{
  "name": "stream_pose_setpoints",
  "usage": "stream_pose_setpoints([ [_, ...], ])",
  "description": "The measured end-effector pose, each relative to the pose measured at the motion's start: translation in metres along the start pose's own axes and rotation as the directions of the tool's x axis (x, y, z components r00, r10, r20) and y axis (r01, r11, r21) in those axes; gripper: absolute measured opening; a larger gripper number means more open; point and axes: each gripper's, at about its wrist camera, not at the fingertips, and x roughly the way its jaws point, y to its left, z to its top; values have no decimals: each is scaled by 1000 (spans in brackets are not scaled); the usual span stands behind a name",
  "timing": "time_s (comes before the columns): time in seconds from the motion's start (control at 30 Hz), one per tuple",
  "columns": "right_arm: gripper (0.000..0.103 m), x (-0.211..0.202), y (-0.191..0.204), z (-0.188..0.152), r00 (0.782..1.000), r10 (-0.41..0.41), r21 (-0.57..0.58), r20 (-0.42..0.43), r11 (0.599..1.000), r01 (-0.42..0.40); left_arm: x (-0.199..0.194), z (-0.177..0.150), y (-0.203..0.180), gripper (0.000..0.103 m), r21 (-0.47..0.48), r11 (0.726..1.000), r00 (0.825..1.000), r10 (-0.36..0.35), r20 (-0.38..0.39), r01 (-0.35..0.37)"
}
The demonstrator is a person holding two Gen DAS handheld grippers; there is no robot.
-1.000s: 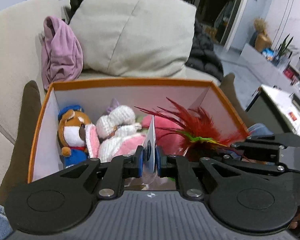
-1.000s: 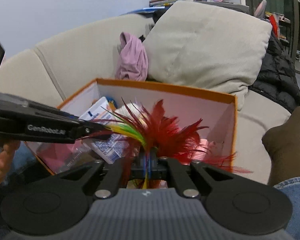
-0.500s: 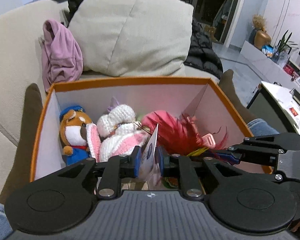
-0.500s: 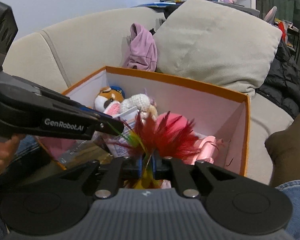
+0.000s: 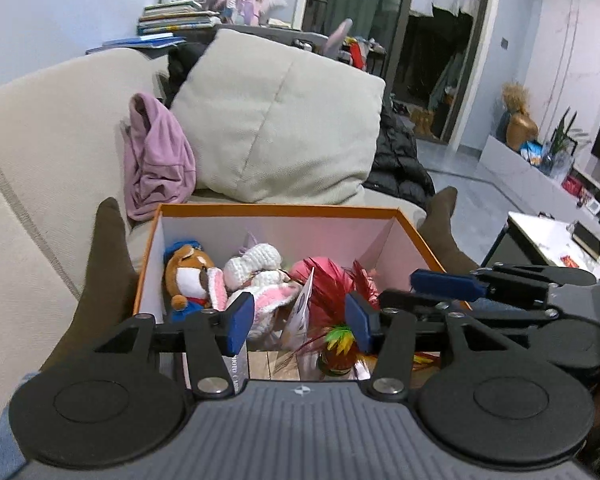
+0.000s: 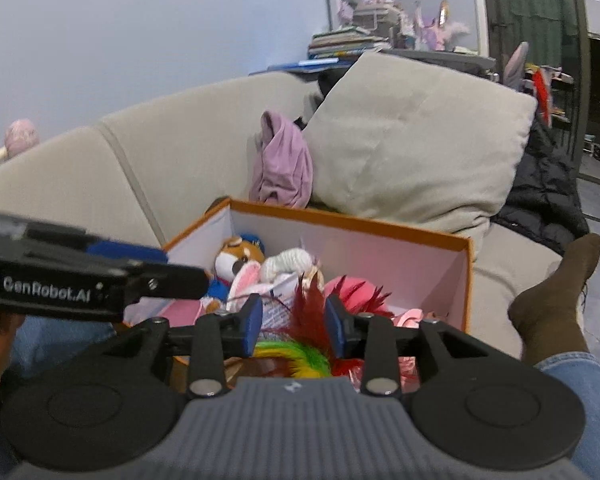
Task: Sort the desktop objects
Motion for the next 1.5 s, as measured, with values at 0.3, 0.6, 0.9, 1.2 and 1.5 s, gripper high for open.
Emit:
stream_pose_setpoints([
  [0.3, 70, -17, -1, 1, 995, -86, 113, 51, 990, 80, -7, -24, 5, 88, -58, 997, 987, 62, 150, -54],
  [0.6, 80, -2, -10, -20, 987, -160, 179, -25, 971, 161, 14, -38, 4, 88, -72, 990, 983, 132, 126, -124],
  [0.9, 86, 16, -6, -34, 983, -165, 131, -76, 976, 174, 32, -48, 3, 89, -82, 979, 979, 193, 69, -188],
  [1.2, 88, 24, -14, -43, 983, -152, 159, -104, 973, 167, 42, -53, -9, 89, 0, 964, 959, 264, 101, -265],
  [1.5, 89, 24, -12, -48, 985, -161, 145, -68, 975, 170, 48, -54, -10, 89, 16, 956, 952, 289, 103, -292],
])
